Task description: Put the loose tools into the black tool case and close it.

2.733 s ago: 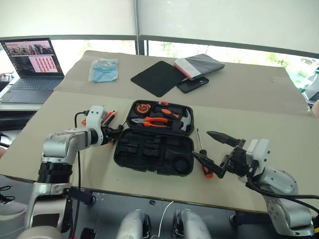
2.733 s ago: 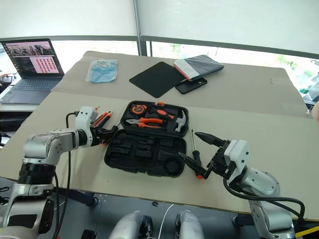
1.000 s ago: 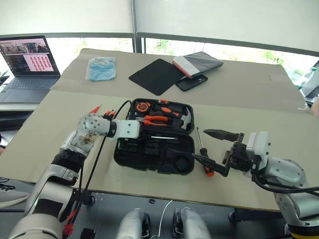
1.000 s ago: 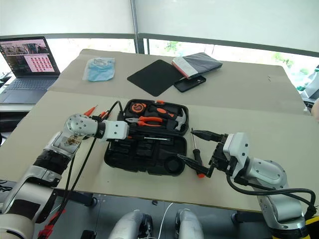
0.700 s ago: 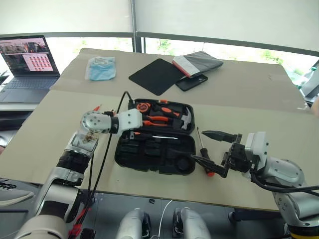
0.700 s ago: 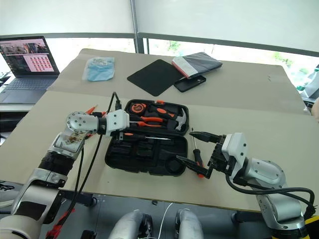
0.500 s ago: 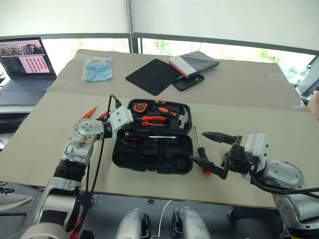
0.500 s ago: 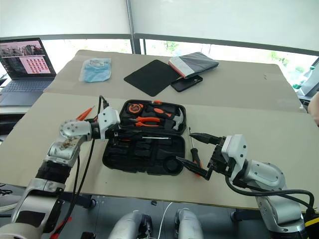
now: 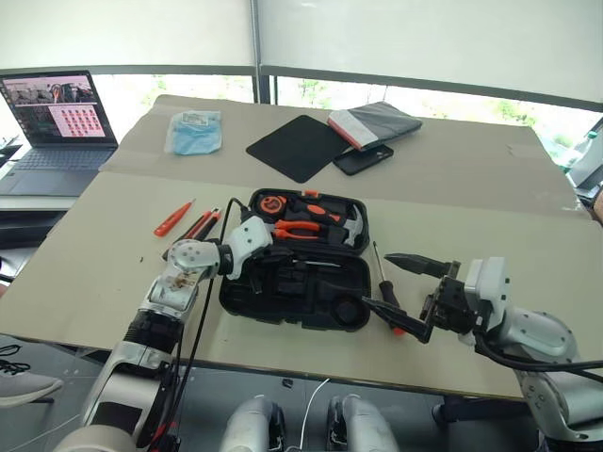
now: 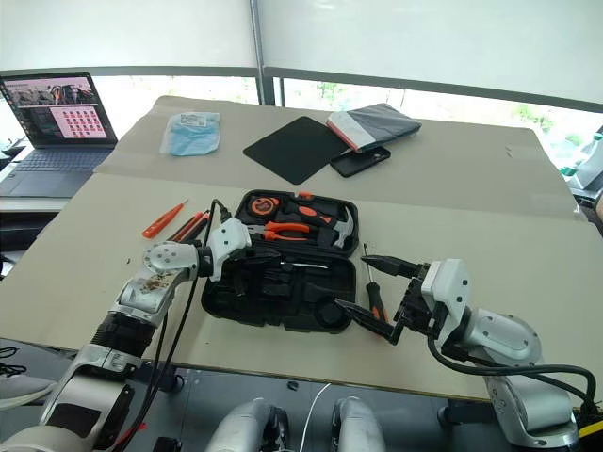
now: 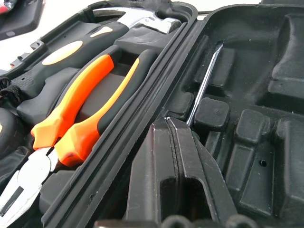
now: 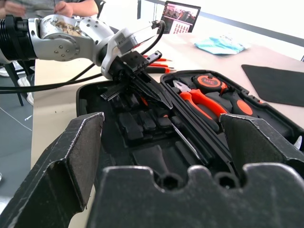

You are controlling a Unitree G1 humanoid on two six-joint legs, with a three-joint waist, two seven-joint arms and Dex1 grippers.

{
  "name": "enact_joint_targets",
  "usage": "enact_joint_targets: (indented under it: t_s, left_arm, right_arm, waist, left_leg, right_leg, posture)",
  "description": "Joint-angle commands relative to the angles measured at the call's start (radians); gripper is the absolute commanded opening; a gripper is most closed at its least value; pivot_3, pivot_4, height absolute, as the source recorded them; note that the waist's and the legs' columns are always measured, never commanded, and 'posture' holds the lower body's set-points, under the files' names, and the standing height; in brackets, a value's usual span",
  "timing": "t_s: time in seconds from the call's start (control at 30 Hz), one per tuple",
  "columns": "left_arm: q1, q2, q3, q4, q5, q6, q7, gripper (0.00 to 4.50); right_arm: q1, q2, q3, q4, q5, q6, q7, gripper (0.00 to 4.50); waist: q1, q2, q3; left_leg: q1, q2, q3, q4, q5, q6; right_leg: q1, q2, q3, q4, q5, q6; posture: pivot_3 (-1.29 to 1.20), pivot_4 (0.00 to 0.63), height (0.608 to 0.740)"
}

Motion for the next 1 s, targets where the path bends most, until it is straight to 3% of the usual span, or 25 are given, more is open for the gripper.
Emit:
enact_joint_targets:
  t_s: [0.03,0.1,0.2,0.3,0.43,0.53,0.6,0.73,1.0]
  left_arm:
    - [0.007,-0.013,-0.024,0.030,0.009,-0.012,-0.012,0.04]
    - [0.005,-0.022,0.038,0.037,-0.050,-0.045,-0.013,0.04]
    - [0.058,0.017,0.118,-0.096,-0.283,0.050,-0.228,0.76]
    - [0.067,0.033,0.166,-0.127,-0.290,-0.006,-0.198,1.96]
    - [0.156,0.128,0.230,-0.181,-0.368,-0.028,-0.325,3.42]
    - [0.216,0.197,0.266,-0.204,-0.432,-0.024,-0.441,4.44]
    - [0.249,0.243,0.258,-0.202,-0.420,-0.041,-0.500,4.44]
    - [0.282,0.243,0.273,-0.179,-0.412,-0.122,-0.508,4.44]
    - [0.295,0.201,0.282,-0.203,-0.443,-0.103,-0.477,4.44]
  right_arm:
    - [-0.015,0.035,-0.022,-0.057,0.016,0.055,-0.108,4.50]
    - [-0.006,0.054,-0.035,-0.079,0.011,0.094,-0.178,4.50]
    - [0.075,0.050,-0.080,-0.107,-0.016,0.151,-0.252,4.50]
    - [0.193,0.062,-0.168,-0.147,0.000,0.167,-0.288,4.50]
    - [0.481,0.097,-0.306,-0.181,-0.021,0.088,-0.223,4.50]
    - [0.598,0.139,-0.348,-0.150,-0.044,0.033,-0.199,4.50]
    - [0.642,0.155,-0.356,-0.136,-0.055,0.016,-0.188,4.50]
    - [0.660,0.142,-0.342,-0.217,-0.043,0.102,-0.236,4.50]
    - [0.233,-0.016,-0.236,-0.345,0.179,0.589,-0.528,4.50]
  waist:
    - [0.000,0.000,0.000]
    - [0.001,0.001,0.000]
    - [-0.002,0.001,0.000]
    - [0.001,0.001,0.000]
    - [0.000,0.003,-0.002]
    - [-0.011,0.004,-0.002]
    - [-0.017,0.004,-0.002]
    - [-0.012,0.009,-0.005]
    - [-0.015,0.009,-0.005]
  left_leg:
    - [0.000,0.000,0.000,0.000,0.000,0.000]
    - [0.000,0.000,0.000,0.000,0.000,0.000]
    - [-0.002,0.000,0.000,0.000,0.000,-0.001]
    - [-0.003,0.000,0.000,0.000,-0.001,-0.002]
    - [-0.001,0.000,0.000,-0.001,-0.003,-0.006]
    - [0.001,0.001,0.000,-0.001,-0.006,-0.011]
    - [0.003,0.001,0.000,-0.001,-0.008,-0.012]
    - [0.005,0.002,0.000,-0.004,-0.012,-0.008]
    - [0.003,0.001,0.000,-0.006,-0.007,-0.016]
  right_leg:
    - [0.000,0.000,0.000,0.000,0.000,0.000]
    - [0.000,0.000,0.000,0.000,0.000,0.000]
    - [-0.002,-0.001,0.000,0.000,0.000,0.000]
    - [-0.004,-0.001,0.000,0.001,-0.001,-0.001]
    - [-0.001,0.000,0.000,0.000,-0.003,0.001]
    - [0.000,0.001,0.001,0.001,-0.004,0.002]
    - [0.000,0.001,0.002,0.001,-0.005,0.001]
    - [-0.003,0.000,0.003,-0.001,-0.007,-0.004]
    - [-0.002,0.001,0.003,-0.001,-0.007,-0.005]
  posture:
    - [0.00,0.150,0.740]
    - [0.00,0.150,0.740]
    - [0.00,0.150,0.740]
    - [0.00,0.150,0.740]
    - [0.00,0.150,0.740]
    - [0.00,0.150,0.740]
    - [0.00,0.150,0.740]
    - [0.00,0.150,0.740]
    - [0.00,0.150,0.740]
